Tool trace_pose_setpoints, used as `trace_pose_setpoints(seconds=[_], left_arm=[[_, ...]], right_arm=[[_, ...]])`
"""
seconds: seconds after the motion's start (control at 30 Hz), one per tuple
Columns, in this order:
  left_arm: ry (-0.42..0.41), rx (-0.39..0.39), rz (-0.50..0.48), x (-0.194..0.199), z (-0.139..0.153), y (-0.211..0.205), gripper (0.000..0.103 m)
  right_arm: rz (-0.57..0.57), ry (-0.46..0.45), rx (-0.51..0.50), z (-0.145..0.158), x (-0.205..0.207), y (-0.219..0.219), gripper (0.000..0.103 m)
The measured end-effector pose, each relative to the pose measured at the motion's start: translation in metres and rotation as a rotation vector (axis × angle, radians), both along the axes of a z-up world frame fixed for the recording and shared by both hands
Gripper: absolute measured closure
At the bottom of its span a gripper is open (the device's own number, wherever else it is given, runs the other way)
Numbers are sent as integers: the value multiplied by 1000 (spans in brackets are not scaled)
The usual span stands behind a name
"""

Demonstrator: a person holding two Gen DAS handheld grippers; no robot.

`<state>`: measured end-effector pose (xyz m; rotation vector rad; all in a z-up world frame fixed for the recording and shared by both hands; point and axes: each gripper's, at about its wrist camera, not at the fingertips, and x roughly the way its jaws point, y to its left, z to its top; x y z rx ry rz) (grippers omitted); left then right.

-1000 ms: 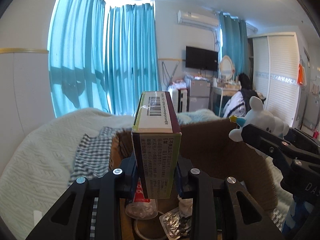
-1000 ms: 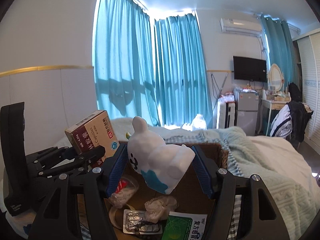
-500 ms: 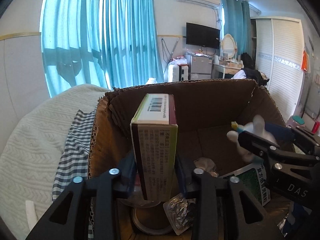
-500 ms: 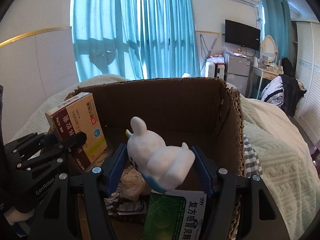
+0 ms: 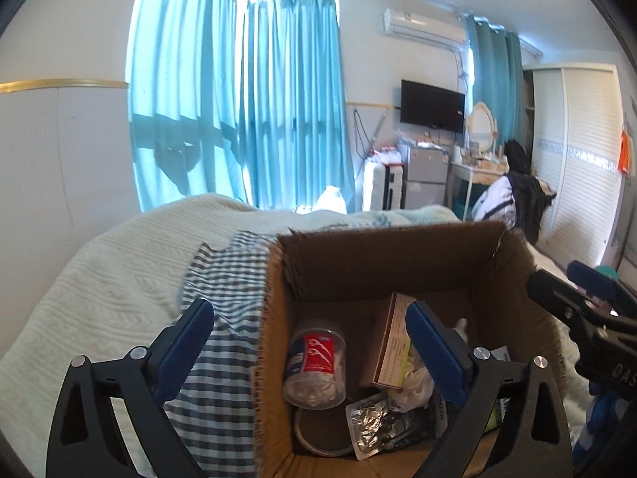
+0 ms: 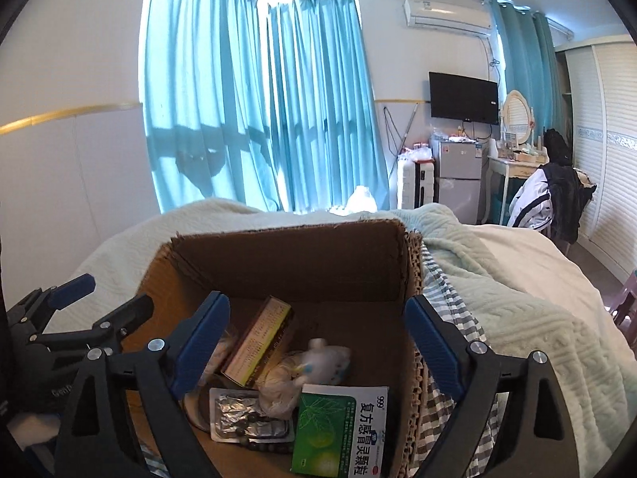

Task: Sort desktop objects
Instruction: 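Lower both tools into the box and open them to drop the items, then withdraw both open tools from the box back toward the item pile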

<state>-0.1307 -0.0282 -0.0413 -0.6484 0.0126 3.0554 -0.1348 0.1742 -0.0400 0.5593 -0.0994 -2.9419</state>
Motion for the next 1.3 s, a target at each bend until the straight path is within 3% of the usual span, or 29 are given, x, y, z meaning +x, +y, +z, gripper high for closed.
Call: trace_pose_setpoints(seconds=[0.17, 0.27, 0.5, 0.67, 0.93, 1.13, 1.3], left_arm=[[52, 22, 16, 25, 19, -13, 0], [62, 31, 19, 36, 26, -18, 0], [105, -19, 56, 65, 36, -26, 0], [100, -22, 77, 78, 28, -35, 0], [-18, -23, 110, 78, -13, -53, 0], [-153, -26, 118, 73, -50, -59, 0], [-253, -49, 117, 70, -76, -60, 0]], right_arm=[[-1, 101, 27, 15, 35, -1, 8], [-8, 133, -11, 21, 54, 8, 4], [-63, 203, -32, 28, 90, 20, 1], [-56, 195, -49, 24, 102, 24, 0], [-40, 131, -38, 3, 116, 24, 0], [-29, 82, -23, -9, 120, 20, 0], [-11, -22, 6, -30, 113, 12, 0]])
